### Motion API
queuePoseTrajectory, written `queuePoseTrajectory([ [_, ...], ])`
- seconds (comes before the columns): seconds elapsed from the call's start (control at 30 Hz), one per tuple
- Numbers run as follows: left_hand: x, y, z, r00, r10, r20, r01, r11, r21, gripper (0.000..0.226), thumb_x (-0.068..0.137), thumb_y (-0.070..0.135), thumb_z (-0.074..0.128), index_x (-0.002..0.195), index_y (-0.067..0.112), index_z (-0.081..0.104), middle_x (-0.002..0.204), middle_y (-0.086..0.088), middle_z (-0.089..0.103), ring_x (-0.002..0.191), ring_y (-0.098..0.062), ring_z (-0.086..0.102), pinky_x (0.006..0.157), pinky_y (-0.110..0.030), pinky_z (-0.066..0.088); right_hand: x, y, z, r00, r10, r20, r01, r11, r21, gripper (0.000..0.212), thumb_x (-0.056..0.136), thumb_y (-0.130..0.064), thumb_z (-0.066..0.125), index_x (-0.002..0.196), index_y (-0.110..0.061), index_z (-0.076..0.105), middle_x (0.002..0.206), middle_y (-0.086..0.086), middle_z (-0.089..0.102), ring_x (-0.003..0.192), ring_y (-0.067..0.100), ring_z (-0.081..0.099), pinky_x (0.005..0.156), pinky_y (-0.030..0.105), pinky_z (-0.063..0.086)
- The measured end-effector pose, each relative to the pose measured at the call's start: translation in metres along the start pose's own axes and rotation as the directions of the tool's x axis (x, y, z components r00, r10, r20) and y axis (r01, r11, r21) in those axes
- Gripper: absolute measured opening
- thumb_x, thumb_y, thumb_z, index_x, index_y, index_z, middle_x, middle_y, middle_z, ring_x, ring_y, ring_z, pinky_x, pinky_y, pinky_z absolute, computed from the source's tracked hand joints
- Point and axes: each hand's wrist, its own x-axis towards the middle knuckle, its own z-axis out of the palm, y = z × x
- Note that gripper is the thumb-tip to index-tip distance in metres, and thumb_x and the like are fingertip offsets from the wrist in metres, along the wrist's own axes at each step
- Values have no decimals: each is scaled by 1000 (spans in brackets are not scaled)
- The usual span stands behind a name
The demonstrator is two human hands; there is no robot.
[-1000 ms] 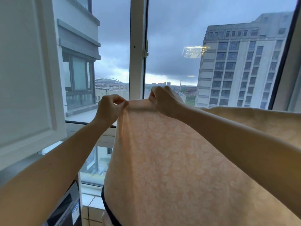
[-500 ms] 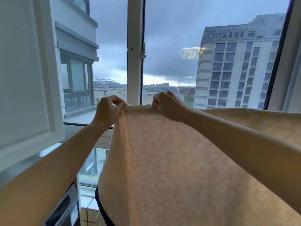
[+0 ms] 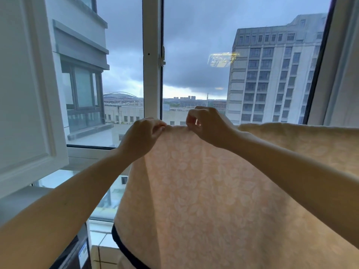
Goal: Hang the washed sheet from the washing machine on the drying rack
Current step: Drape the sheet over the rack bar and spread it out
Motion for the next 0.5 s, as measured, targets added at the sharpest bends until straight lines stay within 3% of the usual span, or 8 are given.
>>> queuePoseTrajectory([
  [0.1, 0, 8, 6, 999, 46, -21, -46, 999, 2, 23, 96, 20, 57, 111, 10, 69, 100, -6, 72, 83, -13, 64, 79, -20, 44, -14, 11, -11, 999, 33, 5, -33, 999, -31, 11, 92, -23, 60, 90, -13, 65, 90, -1, 64, 74, 13, 61, 70, 32, 56],
  [0.27, 5, 12, 8, 997, -24, -68, 22, 999, -31, 18, 95, 16, 57, 102, 6, 71, 90, -8, 73, 71, -10, 59, 69, -12, 40, -31, 22, -18, 997, 75, 6, -75, 997, -36, 17, 93, -28, 61, 93, -12, 67, 90, -1, 64, 72, 12, 61, 68, 25, 52],
  [0.4, 13, 15, 14, 992, -80, -101, 82, 997, 14, 18, 94, 14, 56, 95, 4, 71, 86, -16, 72, 76, -28, 66, 70, -27, 45, -28, 20, -16, 992, 123, -29, -123, 992, -18, 15, 95, -19, 56, 88, -8, 65, 89, 4, 64, 76, 18, 62, 71, 34, 55],
  [0.5, 24, 18, 14, 987, -119, -112, 125, 991, 46, 21, 94, 15, 55, 91, 3, 71, 85, -22, 70, 79, -35, 65, 69, -32, 40, -18, 26, -13, 982, 183, 38, -179, 980, -90, 17, 96, -18, 50, 89, -8, 62, 89, 9, 64, 79, 23, 63, 72, 39, 54],
])
